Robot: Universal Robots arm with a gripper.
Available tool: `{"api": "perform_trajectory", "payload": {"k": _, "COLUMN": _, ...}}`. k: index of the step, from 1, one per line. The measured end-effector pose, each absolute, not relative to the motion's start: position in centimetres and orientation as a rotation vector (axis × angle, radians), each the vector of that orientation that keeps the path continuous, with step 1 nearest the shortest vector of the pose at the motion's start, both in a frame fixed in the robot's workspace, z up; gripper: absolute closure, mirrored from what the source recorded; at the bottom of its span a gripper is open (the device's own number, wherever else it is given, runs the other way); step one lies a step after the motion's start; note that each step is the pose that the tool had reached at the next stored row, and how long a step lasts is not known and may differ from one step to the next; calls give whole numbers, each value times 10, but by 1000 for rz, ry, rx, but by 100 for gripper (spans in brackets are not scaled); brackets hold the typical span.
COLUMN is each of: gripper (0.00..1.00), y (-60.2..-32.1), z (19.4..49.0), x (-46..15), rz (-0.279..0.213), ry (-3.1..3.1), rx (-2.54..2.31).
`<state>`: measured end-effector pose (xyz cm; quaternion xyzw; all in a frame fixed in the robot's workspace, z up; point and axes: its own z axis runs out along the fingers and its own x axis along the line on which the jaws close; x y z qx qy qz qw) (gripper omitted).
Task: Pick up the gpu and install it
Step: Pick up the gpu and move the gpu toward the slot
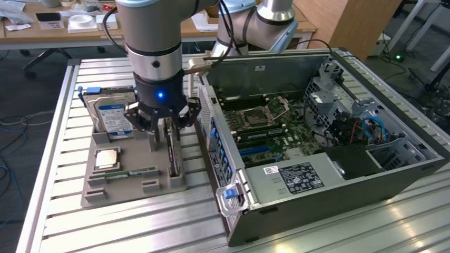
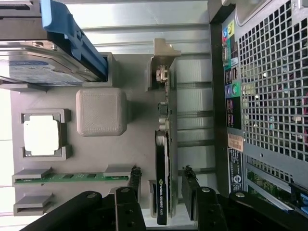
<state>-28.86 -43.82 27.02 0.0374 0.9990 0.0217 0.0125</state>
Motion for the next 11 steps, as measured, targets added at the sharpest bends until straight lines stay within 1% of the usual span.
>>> {"api": "perform_trajectory", "payload": {"k": 11, "gripper": 53, "y": -438, "z": 262, "x": -284, "rz": 68, "ry": 3114, "rx": 117}}
